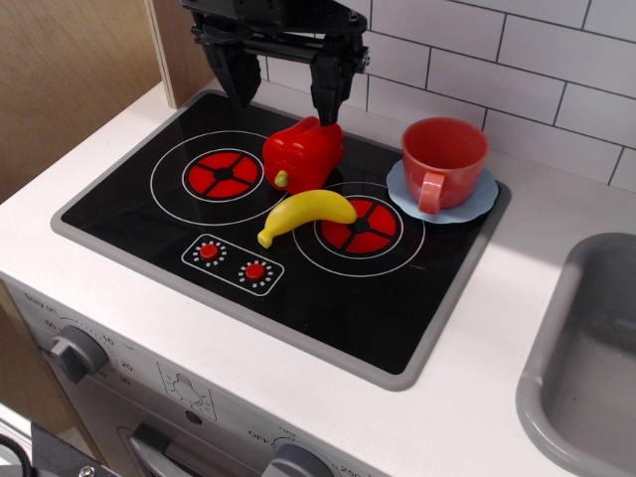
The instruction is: Take cup off plate
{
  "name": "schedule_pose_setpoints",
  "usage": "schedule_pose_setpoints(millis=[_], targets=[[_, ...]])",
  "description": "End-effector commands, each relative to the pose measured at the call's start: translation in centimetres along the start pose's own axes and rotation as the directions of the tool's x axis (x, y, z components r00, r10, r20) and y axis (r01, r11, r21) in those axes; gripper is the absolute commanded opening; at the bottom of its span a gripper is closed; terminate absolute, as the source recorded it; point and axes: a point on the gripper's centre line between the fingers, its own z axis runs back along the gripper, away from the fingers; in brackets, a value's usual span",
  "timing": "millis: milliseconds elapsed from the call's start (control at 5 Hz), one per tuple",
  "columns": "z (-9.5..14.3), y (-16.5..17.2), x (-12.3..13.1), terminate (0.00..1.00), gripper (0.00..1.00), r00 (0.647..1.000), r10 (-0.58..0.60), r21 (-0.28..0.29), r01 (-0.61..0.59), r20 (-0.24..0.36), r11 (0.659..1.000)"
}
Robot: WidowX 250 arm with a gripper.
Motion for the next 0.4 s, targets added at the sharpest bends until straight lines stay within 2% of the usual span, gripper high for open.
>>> schedule_pose_setpoints(millis=[0, 200], targets=[[0.0, 0.0, 0.0, 0.0, 1.0, 1.0, 0.0, 0.0, 0.0, 0.0, 1.0], [0.3, -2.6, -0.2, 0.0, 1.0, 0.999, 0.015, -0.059, -0.018, -0.05, 0.998]])
